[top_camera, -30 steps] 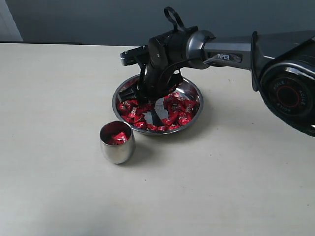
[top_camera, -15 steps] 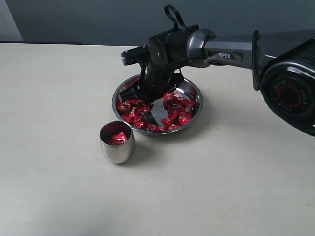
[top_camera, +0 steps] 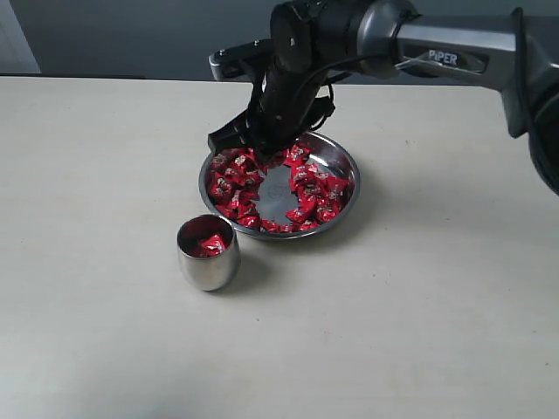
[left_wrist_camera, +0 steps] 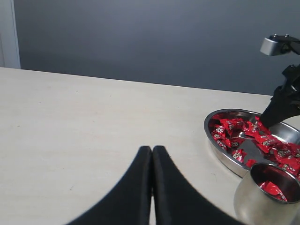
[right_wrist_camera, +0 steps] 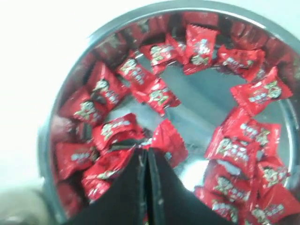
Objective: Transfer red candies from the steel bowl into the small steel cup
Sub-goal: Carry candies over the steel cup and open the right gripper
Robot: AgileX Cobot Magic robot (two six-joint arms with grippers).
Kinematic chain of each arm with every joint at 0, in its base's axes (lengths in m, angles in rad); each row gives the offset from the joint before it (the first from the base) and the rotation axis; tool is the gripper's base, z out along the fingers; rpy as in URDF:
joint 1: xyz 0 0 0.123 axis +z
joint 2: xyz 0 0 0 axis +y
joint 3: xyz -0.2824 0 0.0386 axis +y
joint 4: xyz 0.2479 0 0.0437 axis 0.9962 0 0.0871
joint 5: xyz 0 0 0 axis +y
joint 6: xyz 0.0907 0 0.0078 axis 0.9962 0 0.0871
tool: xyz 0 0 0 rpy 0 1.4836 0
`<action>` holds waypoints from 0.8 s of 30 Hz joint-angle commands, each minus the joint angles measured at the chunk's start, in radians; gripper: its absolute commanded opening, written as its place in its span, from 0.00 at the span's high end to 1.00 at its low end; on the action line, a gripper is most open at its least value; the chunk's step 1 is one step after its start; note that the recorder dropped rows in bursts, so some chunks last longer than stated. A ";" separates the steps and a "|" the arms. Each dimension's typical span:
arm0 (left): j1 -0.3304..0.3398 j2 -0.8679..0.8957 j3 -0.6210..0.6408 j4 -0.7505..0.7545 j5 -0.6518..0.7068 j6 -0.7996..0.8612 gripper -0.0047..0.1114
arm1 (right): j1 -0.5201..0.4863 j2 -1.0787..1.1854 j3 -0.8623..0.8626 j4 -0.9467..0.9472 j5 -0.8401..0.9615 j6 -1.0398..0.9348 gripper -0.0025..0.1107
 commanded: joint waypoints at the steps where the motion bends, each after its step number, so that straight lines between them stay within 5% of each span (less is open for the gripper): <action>1: -0.006 -0.005 0.002 0.000 -0.003 -0.003 0.96 | 0.024 -0.056 0.000 0.151 0.147 -0.194 0.98; 11: -0.006 -0.005 0.002 0.000 -0.003 -0.003 0.96 | 0.165 -0.082 0.000 0.184 0.233 -0.293 0.98; 20: -0.006 -0.005 0.002 0.000 -0.003 -0.003 0.96 | 0.177 -0.082 0.000 0.182 0.308 -0.303 0.98; 24: -0.006 -0.005 0.002 0.000 -0.003 -0.003 0.96 | 0.177 -0.078 0.000 0.182 0.343 -0.317 0.81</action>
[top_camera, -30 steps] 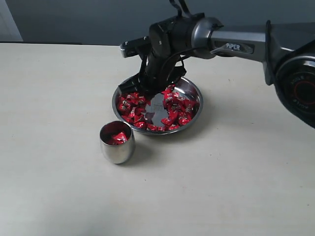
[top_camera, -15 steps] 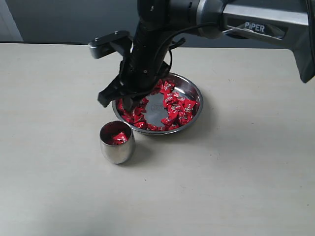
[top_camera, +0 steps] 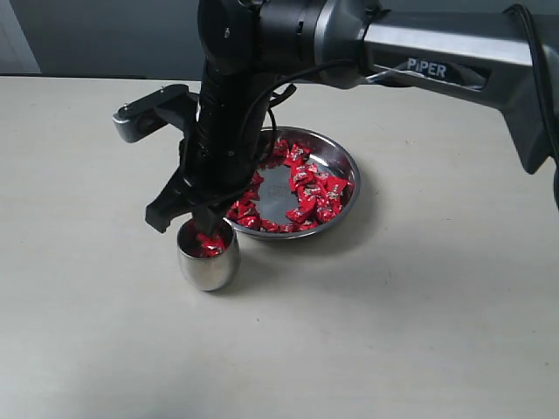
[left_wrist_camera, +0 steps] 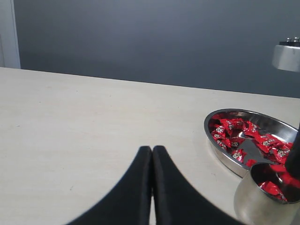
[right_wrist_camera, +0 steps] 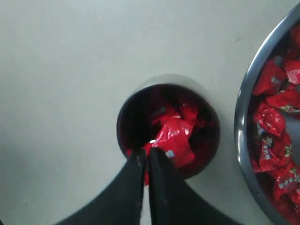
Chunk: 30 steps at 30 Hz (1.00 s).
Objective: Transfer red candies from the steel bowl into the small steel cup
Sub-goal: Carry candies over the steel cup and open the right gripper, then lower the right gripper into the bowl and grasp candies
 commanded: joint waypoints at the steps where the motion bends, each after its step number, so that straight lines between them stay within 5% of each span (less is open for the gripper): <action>1: -0.006 -0.005 0.002 0.000 -0.003 -0.003 0.96 | -0.002 -0.007 0.000 -0.009 0.039 -0.017 0.74; 5: -0.006 -0.005 0.002 0.000 -0.005 -0.003 0.96 | -0.002 -0.007 0.000 -0.012 0.025 -0.017 0.59; 16: -0.006 -0.005 0.002 0.000 -0.005 -0.003 0.96 | -0.091 -0.005 0.000 -0.367 -0.188 0.256 0.58; 30: -0.006 -0.005 0.002 0.000 -0.005 -0.003 0.96 | -0.241 0.070 0.000 -0.330 -0.232 0.299 0.58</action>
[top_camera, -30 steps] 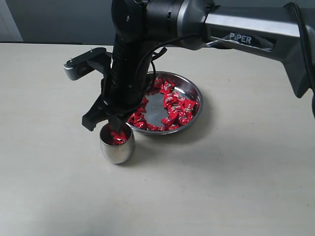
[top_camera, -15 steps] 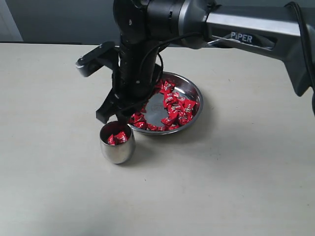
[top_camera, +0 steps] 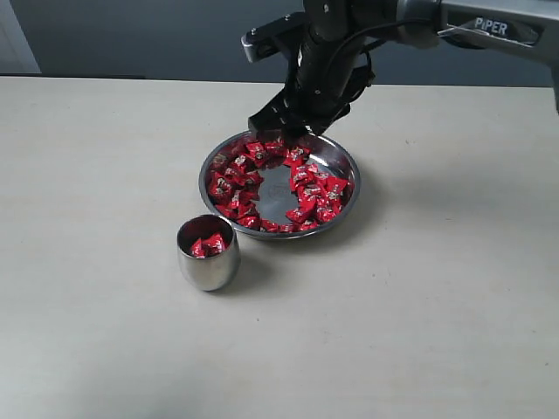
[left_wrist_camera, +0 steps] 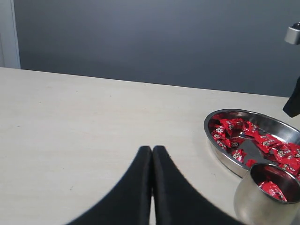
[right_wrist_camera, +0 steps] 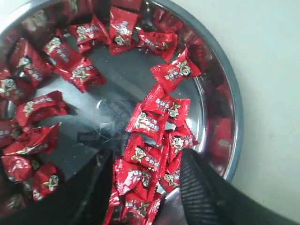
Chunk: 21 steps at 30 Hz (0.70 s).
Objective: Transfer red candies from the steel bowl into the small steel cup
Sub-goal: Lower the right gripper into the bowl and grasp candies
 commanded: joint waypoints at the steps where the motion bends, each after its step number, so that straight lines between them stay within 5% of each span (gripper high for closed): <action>1: -0.006 -0.005 0.002 0.000 -0.005 -0.003 0.96 | -0.007 0.062 0.000 0.008 -0.033 0.000 0.58; 17: -0.006 -0.005 0.002 0.000 -0.005 -0.003 0.96 | -0.007 0.190 0.000 -0.014 -0.152 0.000 0.59; 21: -0.006 -0.005 0.002 0.000 -0.005 -0.003 0.96 | -0.007 0.190 0.000 -0.037 -0.156 0.000 0.71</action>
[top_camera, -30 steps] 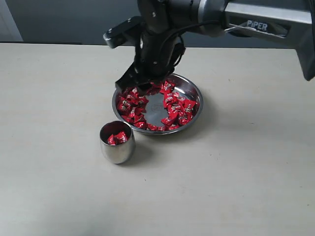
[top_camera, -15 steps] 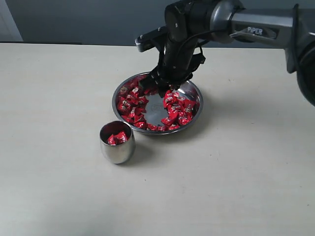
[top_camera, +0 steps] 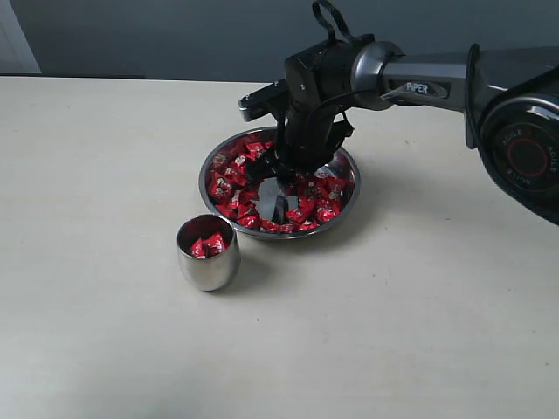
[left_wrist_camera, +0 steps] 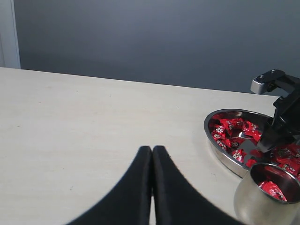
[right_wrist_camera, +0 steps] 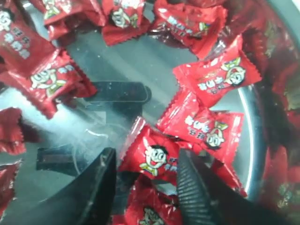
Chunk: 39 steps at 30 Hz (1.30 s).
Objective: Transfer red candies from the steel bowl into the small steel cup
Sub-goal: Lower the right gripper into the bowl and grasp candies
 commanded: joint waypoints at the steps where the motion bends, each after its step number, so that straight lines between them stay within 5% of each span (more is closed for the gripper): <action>1: -0.006 -0.005 0.002 0.000 -0.005 -0.003 0.96 | -0.004 0.000 0.000 -0.030 -0.013 0.000 0.77; 4: -0.006 -0.005 0.002 0.000 -0.005 -0.003 0.96 | -0.004 0.000 0.000 -0.045 -0.015 0.000 0.98; 16: -0.006 -0.005 0.002 0.000 -0.005 -0.003 0.96 | -0.004 -0.062 0.000 -0.026 -0.029 0.000 0.98; 25: -0.006 -0.005 0.002 0.000 -0.005 -0.003 0.96 | -0.004 -0.060 0.000 -0.028 -0.041 0.000 0.60; 39: -0.006 -0.005 0.002 0.000 -0.005 -0.003 0.96 | -0.004 -0.015 0.000 -0.030 -0.048 0.000 0.62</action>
